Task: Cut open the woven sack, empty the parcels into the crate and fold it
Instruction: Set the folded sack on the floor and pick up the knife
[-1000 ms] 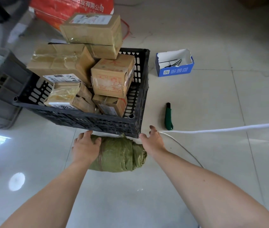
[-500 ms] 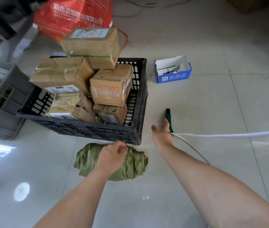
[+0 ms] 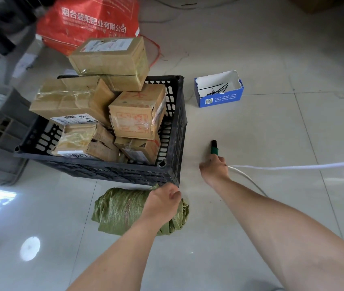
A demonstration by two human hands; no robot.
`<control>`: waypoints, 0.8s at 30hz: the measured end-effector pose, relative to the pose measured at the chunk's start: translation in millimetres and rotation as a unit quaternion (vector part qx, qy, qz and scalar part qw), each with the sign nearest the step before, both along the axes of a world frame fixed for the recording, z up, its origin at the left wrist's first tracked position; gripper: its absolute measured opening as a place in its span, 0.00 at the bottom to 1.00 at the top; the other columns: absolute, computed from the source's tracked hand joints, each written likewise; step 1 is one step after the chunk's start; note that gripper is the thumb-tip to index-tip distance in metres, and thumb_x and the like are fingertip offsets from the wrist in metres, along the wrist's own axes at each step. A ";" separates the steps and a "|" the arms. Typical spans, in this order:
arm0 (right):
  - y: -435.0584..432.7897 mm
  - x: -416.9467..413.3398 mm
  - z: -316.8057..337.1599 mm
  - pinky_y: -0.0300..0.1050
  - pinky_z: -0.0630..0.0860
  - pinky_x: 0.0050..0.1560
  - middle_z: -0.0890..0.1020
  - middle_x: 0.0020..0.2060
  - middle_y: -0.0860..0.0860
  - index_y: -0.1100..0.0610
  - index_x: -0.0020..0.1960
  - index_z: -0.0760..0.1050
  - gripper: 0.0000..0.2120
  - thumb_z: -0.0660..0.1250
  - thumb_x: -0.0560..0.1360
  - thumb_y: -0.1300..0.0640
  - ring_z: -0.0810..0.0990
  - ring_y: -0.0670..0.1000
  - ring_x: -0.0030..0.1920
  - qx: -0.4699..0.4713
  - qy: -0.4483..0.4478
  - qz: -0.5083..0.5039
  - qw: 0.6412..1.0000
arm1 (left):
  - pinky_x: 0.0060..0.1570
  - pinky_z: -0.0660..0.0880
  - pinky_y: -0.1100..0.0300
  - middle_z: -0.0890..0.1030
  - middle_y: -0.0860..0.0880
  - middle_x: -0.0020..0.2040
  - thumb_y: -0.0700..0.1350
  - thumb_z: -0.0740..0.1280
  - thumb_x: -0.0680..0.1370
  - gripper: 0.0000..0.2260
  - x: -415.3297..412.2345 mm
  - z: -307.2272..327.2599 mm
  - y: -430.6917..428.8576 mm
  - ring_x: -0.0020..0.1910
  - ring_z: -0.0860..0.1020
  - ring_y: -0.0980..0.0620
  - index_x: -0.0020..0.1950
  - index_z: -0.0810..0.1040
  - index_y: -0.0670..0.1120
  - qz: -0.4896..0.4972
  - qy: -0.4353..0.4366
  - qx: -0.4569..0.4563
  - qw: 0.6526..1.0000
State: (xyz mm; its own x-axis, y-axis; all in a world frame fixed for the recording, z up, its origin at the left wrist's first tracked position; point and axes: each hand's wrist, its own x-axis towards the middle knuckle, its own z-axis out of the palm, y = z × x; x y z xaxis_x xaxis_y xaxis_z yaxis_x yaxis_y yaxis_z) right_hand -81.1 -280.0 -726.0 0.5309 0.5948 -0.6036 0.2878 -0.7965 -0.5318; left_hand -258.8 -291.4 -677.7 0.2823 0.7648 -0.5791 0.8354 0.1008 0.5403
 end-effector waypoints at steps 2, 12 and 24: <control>0.3 8.4 -5.7 0.55 0.72 0.64 0.67 0.68 0.58 0.58 0.73 0.66 0.22 0.57 0.80 0.56 0.70 0.63 0.64 -0.007 -0.013 0.024 1.000 | 0.58 0.78 0.54 0.81 0.52 0.60 0.52 0.61 0.81 0.15 12.4 -2.1 -0.4 0.55 0.80 0.52 0.68 0.74 0.53 -0.005 -0.012 -0.014 1.000; 6.4 37.6 -29.4 0.55 0.68 0.66 0.70 0.68 0.61 0.57 0.76 0.65 0.22 0.57 0.82 0.55 0.70 0.63 0.69 -0.051 -0.028 0.125 0.990 | 0.75 0.61 0.50 0.65 0.51 0.79 0.59 0.58 0.81 0.27 64.0 -21.1 5.2 0.77 0.63 0.49 0.79 0.59 0.57 0.055 -0.061 -0.070 0.994; -9.7 38.1 -38.3 0.56 0.79 0.53 0.72 0.62 0.59 0.51 0.71 0.60 0.24 0.60 0.78 0.61 0.75 0.64 0.62 -0.058 -0.017 0.070 0.996 | 0.70 0.62 0.57 0.70 0.48 0.76 0.56 0.58 0.83 0.23 85.2 -22.5 7.8 0.73 0.69 0.48 0.77 0.65 0.53 0.117 -0.066 -0.094 0.986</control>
